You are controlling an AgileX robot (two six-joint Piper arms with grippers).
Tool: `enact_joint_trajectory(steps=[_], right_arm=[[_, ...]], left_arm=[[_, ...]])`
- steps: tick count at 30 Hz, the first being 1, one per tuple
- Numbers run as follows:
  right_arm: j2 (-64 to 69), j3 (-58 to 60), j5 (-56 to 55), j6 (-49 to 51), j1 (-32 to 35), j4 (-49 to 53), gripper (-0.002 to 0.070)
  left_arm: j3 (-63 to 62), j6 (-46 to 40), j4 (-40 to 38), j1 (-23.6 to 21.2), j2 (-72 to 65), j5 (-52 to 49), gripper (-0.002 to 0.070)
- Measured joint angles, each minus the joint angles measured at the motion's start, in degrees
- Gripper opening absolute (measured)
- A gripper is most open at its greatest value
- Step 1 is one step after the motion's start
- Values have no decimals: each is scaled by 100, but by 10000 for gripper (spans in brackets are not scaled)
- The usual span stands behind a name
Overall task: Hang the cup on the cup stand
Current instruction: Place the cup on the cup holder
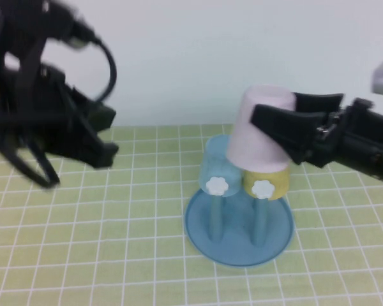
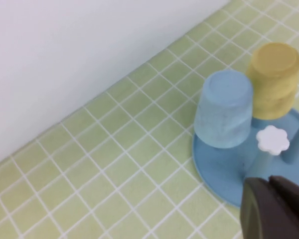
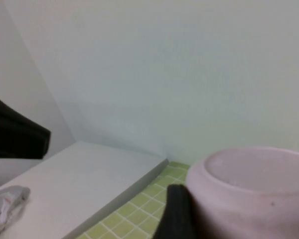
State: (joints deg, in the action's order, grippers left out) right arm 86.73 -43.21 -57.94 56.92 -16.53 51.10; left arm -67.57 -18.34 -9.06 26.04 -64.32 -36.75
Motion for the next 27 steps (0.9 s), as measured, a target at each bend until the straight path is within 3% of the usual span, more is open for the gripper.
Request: enact_joint_trajectory(steps=[5,17,27], right_arm=[[437,-362,34,-430,-483,67,569],[1271,-473,178,-1302,-709,-194,569],[1670,-604,123,-1447,-709,-287,569]], left_arm=[[980,133,15,0,366,891,0],[1172,173,2,0,407,845,0],[1172,173,-120,0,407,835,0]])
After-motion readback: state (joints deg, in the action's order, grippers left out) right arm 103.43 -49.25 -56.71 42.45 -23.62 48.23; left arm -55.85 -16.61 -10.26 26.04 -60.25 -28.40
